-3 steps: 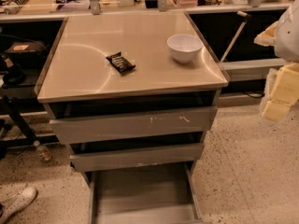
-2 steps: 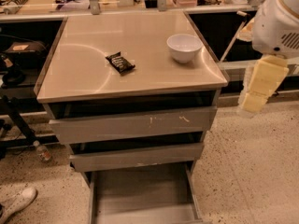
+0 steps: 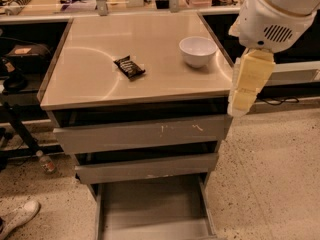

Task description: Place rxbar chocolate into bottom drawer

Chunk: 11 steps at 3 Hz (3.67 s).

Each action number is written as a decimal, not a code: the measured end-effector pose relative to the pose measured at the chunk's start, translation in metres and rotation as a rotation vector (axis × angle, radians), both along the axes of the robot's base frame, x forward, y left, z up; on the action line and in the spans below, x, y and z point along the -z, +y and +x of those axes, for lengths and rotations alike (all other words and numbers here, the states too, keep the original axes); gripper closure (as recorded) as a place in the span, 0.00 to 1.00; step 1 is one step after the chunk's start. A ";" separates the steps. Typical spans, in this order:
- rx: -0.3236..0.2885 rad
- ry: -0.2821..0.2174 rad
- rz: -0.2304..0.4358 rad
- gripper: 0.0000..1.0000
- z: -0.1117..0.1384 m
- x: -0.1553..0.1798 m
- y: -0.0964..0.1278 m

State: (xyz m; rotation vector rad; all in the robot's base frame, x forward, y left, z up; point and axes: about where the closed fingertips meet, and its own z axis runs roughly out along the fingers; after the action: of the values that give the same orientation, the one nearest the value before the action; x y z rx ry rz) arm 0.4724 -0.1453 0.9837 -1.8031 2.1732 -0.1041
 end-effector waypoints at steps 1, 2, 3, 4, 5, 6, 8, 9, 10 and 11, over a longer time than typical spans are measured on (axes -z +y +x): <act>0.039 0.007 0.027 0.00 0.010 0.016 0.024; 0.089 0.048 0.052 0.00 0.041 0.038 0.068; 0.099 0.098 0.055 0.00 0.074 0.051 0.111; 0.089 0.094 0.062 0.00 0.077 0.050 0.119; 0.085 0.098 0.080 0.00 0.081 0.055 0.128; 0.108 0.134 0.123 0.00 0.111 0.062 0.159; 0.140 0.155 0.198 0.00 0.186 0.062 0.217; 0.166 0.180 0.215 0.00 0.197 0.077 0.217; 0.198 0.198 0.233 0.00 0.213 0.087 0.218; 0.223 0.208 0.240 0.00 0.226 0.093 0.219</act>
Offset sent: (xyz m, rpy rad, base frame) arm 0.0852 0.1322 -0.0619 0.0841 0.1139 -0.1372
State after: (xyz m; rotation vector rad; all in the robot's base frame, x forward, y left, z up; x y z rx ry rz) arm 0.6988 0.0742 0.8909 -1.4939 2.4047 0.2949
